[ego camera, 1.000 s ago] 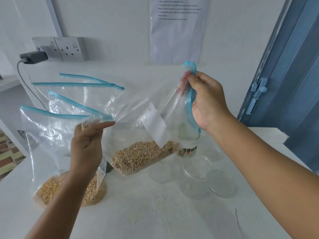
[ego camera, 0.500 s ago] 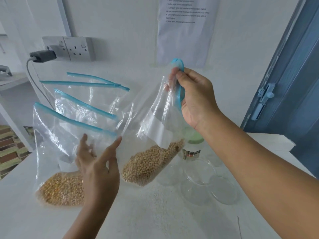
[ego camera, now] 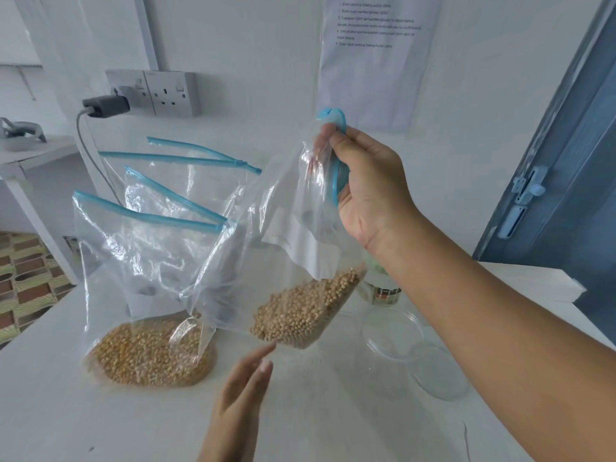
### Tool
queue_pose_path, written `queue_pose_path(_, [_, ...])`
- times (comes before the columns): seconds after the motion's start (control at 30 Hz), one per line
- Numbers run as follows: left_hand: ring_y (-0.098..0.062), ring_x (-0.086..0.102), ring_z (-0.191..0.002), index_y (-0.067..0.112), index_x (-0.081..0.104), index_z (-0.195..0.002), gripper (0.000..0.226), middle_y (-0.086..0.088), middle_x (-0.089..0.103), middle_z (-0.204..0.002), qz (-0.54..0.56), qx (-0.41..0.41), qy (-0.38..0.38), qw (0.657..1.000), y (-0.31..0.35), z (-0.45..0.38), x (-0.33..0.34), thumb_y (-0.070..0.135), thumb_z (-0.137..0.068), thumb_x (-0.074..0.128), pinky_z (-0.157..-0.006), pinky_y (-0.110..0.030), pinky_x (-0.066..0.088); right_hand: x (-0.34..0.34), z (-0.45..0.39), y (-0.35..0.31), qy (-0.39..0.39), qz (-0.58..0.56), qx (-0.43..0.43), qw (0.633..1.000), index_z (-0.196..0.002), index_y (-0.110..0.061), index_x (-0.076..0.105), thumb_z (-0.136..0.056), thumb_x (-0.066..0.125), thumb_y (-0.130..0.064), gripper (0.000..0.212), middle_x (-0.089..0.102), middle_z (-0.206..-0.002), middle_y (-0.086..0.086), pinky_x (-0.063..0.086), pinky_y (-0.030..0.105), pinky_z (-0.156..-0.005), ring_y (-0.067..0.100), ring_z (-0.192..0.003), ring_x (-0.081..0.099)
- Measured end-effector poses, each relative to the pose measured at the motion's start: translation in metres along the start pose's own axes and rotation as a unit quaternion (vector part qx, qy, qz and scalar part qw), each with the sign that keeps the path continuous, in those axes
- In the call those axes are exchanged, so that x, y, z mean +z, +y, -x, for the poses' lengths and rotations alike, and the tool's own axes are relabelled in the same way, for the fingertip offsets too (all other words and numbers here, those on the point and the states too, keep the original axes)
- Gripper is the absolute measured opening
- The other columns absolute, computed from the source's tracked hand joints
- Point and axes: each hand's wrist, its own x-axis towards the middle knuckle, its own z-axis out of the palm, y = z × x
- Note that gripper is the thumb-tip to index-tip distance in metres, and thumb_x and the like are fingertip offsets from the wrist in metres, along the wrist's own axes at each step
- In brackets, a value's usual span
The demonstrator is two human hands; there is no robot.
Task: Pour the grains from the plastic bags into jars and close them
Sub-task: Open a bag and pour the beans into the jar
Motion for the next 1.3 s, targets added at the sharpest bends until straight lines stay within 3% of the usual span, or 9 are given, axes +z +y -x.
queue_pose_path(0.07, [0.002, 0.055, -0.133, 0.023, 0.079, -0.120, 0.045, 0.009, 0.069, -0.136, 0.039, 0.007, -0.039, 0.998, 0.014, -0.011, 0.003, 0.040, -0.078, 0.083, -0.120, -0.039, 0.031, 0.002, 0.002, -0.002, -0.004, -0.019, 0.006, 1.000, -0.095, -0.004, 0.074, -0.101, 0.061, -0.001, 0.014, 0.071, -0.083, 0.006, 0.060, 0.028, -0.088, 0.014, -0.079, 0.068])
queue_pose_path(0.17, [-0.006, 0.062, -0.128, 0.012, 0.074, -0.123, 0.038, 0.003, 0.071, -0.133, 0.082, 0.021, -0.037, 0.996, 0.026, -0.028, 0.005, 0.013, -0.087, 0.062, -0.117, -0.038, 0.036, 0.003, 0.005, -0.006, -0.011, -0.034, 0.011, 0.999, -0.099, -0.003, 0.074, -0.100, 0.063, -0.003, 0.011, 0.071, -0.087, 0.007, 0.061, 0.029, -0.088, 0.016, -0.083, 0.068])
queue_pose_path(0.27, [-0.013, 0.071, -0.102, 0.015, 0.081, -0.095, 0.017, -0.006, 0.076, -0.112, 0.115, 0.037, -0.016, 0.993, 0.037, -0.041, 0.006, 0.016, -0.083, 0.069, -0.093, -0.026, 0.055, -0.003, 0.005, -0.011, -0.006, -0.039, 0.004, 0.999, -0.102, -0.002, 0.074, -0.100, 0.064, -0.005, 0.011, 0.070, -0.086, 0.008, 0.060, 0.031, -0.090, 0.017, -0.082, 0.067])
queue_pose_path(0.43, [-0.011, 0.068, -0.083, 0.017, 0.078, -0.079, 0.016, -0.004, 0.075, -0.086, 0.057, 0.112, 0.038, 0.991, 0.047, -0.051, 0.005, 0.029, -0.069, 0.082, -0.074, -0.018, 0.055, -0.032, 0.005, -0.019, 0.018, -0.055, -0.020, 0.998, -0.104, 0.002, 0.072, -0.101, 0.062, -0.002, 0.011, 0.067, -0.081, 0.009, 0.060, 0.030, -0.082, 0.019, -0.073, 0.064])
queue_pose_path(0.53, [-0.014, 0.070, -0.087, 0.018, 0.079, -0.078, 0.006, -0.005, 0.077, -0.087, 0.032, 0.157, 0.079, 0.984, 0.058, -0.057, 0.006, 0.023, -0.076, 0.081, -0.078, -0.021, 0.058, -0.057, 0.008, -0.020, 0.043, -0.045, -0.031, 0.998, -0.098, -0.001, 0.072, -0.102, 0.059, -0.002, 0.013, 0.067, -0.081, 0.009, 0.059, 0.031, -0.084, 0.020, -0.074, 0.063])
queue_pose_path(0.7, [-0.010, 0.066, -0.085, 0.007, 0.077, -0.086, 0.020, 0.001, 0.073, -0.083, -0.015, 0.197, 0.106, 0.974, 0.078, -0.062, 0.018, 0.026, -0.081, 0.082, -0.086, -0.034, 0.051, -0.091, 0.015, -0.017, 0.067, -0.025, -0.045, 0.996, -0.099, -0.003, 0.070, -0.104, 0.053, -0.001, 0.017, 0.066, -0.082, 0.008, 0.057, 0.032, -0.090, 0.016, -0.077, 0.063])
queue_pose_path(0.93, [-0.005, 0.069, -0.084, 0.016, 0.080, -0.084, 0.014, 0.016, 0.076, -0.083, -0.044, 0.204, 0.120, 0.971, 0.110, -0.064, 0.038, 0.028, -0.079, 0.086, -0.094, -0.038, 0.054, -0.119, 0.019, -0.020, 0.052, 0.032, -0.074, 0.995, -0.097, -0.007, 0.071, -0.105, 0.051, -0.004, 0.022, 0.067, -0.091, 0.008, 0.056, 0.036, -0.090, 0.017, -0.086, 0.064])
queue_pose_path(1.1, [-0.029, 0.074, -0.095, 0.023, 0.082, -0.089, 0.016, 0.011, 0.076, -0.086, -0.050, 0.197, 0.119, 0.972, 0.126, -0.071, 0.042, 0.036, -0.081, 0.089, -0.090, -0.072, 0.054, -0.137, 0.023, -0.018, 0.045, 0.094, -0.069, 0.992, -0.100, -0.008, 0.072, -0.105, 0.053, -0.007, 0.020, 0.070, -0.099, 0.008, 0.055, 0.044, -0.098, 0.020, -0.095, 0.067])
queue_pose_path(1.3, [-0.006, 0.068, -0.081, 0.028, 0.081, -0.075, 0.010, 0.011, 0.075, -0.082, -0.077, 0.233, 0.093, 0.965, 0.139, -0.079, 0.046, 0.026, -0.083, 0.087, -0.082, -0.035, 0.055, -0.143, 0.029, -0.010, 0.054, 0.103, -0.069, 0.991, -0.102, -0.007, 0.071, -0.107, 0.052, -0.008, 0.020, 0.069, -0.100, 0.006, 0.057, 0.040, -0.097, 0.019, -0.095, 0.067])
